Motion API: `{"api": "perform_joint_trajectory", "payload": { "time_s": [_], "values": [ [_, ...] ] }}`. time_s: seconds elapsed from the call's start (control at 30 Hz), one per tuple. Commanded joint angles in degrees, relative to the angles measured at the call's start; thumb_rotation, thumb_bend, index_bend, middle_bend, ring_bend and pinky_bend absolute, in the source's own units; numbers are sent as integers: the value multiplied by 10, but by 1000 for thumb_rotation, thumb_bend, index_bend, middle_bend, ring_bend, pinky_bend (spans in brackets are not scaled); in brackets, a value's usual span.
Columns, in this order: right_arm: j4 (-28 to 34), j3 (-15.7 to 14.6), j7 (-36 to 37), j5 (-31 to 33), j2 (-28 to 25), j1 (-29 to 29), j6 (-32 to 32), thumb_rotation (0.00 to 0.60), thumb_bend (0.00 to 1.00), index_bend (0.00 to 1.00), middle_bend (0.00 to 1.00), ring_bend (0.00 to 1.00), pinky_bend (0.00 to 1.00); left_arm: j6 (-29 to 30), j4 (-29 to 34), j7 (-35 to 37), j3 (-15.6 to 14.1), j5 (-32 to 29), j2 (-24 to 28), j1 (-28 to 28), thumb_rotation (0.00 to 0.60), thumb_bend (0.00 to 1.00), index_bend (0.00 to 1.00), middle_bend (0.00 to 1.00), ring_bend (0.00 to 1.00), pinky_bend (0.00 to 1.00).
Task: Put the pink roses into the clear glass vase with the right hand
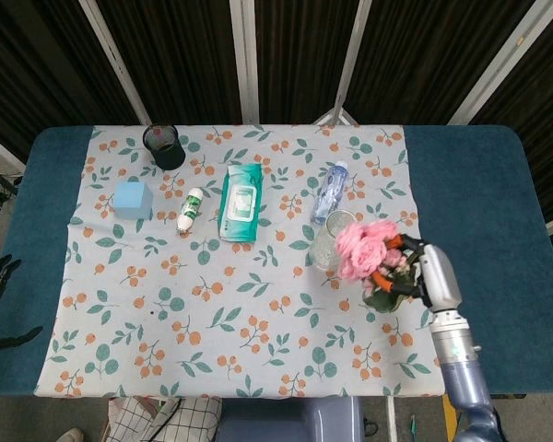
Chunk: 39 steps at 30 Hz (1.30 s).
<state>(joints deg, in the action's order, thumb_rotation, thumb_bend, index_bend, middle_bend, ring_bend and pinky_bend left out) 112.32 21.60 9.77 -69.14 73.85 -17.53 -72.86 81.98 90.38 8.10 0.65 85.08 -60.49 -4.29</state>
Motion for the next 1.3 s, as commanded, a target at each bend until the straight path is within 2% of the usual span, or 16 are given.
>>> {"api": "perform_joint_trajectory", "payload": {
  "time_s": [0.03, 0.07, 0.2, 0.33, 0.43, 0.57, 0.7, 1.07, 1.3],
  "values": [
    [35, 63, 85, 53, -43, 14, -18, 600, 276, 528, 533, 481, 325, -1, 1, -2, 0, -2, -1, 0, 600, 0, 0, 0, 0, 0],
    [41, 82, 111, 68, -50, 16, -21, 600, 276, 528, 533, 481, 324, -2, 1, -4, 0, -2, -1, 0, 600, 0, 0, 0, 0, 0],
    [43, 127, 158, 100, -61, 16, -29, 600, 275, 528, 533, 481, 324, -3, 4, -7, 0, -3, -1, -1, 600, 0, 0, 0, 0, 0],
    [49, 177, 218, 138, -51, 6, -41, 600, 276, 528, 533, 481, 324, -3, 5, -10, 1, -5, -2, -1, 600, 0, 0, 0, 0, 0],
    [46, 197, 242, 146, -32, -8, -51, 600, 276, 528, 533, 481, 324, -4, 5, -12, 2, -6, -2, -2, 600, 0, 0, 0, 0, 0],
    [30, 206, 265, 134, 13, -31, -78, 600, 276, 528, 533, 481, 324, -6, 6, -11, 2, -7, -2, -3, 600, 0, 0, 0, 0, 0],
    [-12, 203, 274, 122, 71, -66, -102, 600, 277, 528, 533, 481, 324, -6, 6, -10, 2, -6, -2, -3, 600, 0, 0, 0, 0, 0],
    [-101, 219, 266, 148, 166, -156, -88, 600, 277, 528, 533, 478, 324, -11, 5, -3, 3, -10, -1, -4, 600, 0, 0, 0, 0, 0],
    [-134, 238, 253, 165, 200, -202, -74, 600, 277, 528, 533, 476, 324, -17, 5, 4, 3, -14, 1, -6, 600, 0, 0, 0, 0, 0]
  ]
}}
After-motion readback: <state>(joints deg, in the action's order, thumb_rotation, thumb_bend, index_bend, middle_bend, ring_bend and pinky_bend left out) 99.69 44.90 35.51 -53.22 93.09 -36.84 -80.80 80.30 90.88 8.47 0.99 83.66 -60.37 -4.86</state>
